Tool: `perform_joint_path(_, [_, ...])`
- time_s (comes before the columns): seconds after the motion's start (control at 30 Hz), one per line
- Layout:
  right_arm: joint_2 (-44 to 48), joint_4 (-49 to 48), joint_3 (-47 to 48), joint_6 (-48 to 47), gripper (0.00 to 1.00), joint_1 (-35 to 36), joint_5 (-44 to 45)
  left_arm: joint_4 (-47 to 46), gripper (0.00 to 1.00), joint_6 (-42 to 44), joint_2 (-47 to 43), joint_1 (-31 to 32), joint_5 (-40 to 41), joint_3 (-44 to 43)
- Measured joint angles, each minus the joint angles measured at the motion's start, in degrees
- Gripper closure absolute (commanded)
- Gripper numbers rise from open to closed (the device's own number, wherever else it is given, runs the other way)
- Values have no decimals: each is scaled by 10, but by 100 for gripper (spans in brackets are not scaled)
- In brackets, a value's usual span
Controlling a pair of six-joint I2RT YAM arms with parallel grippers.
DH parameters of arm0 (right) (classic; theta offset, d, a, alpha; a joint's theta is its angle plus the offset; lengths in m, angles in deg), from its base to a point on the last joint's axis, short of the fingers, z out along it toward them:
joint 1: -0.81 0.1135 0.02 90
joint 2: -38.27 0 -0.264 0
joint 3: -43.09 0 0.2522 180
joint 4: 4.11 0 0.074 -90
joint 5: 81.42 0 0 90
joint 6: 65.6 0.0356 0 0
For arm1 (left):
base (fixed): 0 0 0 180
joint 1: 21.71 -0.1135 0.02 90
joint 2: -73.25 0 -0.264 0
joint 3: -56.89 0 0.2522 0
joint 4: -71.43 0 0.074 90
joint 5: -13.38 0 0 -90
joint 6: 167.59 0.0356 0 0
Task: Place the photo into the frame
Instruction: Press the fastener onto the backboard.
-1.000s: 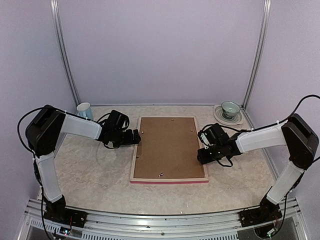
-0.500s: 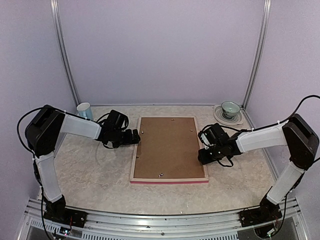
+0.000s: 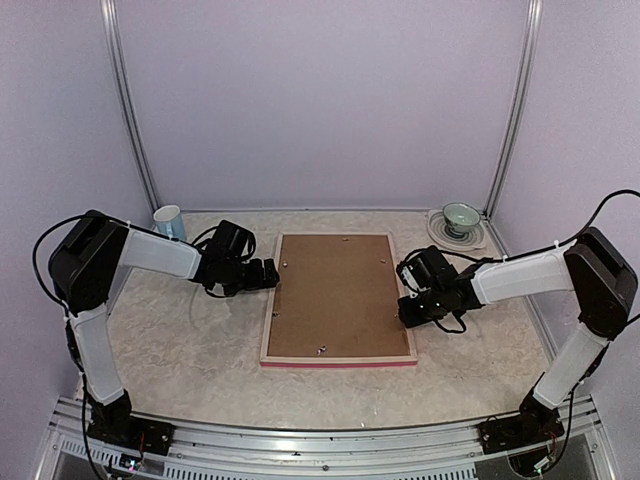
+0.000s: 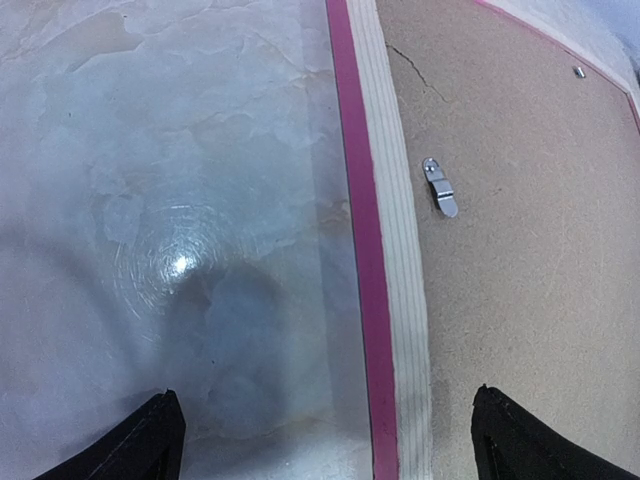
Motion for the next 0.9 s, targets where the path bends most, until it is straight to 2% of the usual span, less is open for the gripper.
perform_joint_path(0.1, [0, 2, 1, 0, 71, 0, 0, -1, 1, 0, 0, 0, -1, 0])
perform_joint_path(0.2, [0, 3, 3, -3, 57, 0, 5, -5, 1, 0, -1, 0, -1, 3])
perform_joint_path(0.53, [14, 48, 10, -3, 34, -4, 7, -10, 1, 0, -2, 0, -1, 7])
perform_joint_path(0.7, [38, 89, 24, -5, 30, -4, 8, -5, 1, -2, -13, 0, -1, 14])
perform_joint_path(0.9, [45, 89, 34, -5, 27, -5, 16, 7, 1, 0, -47, 2, 1, 14])
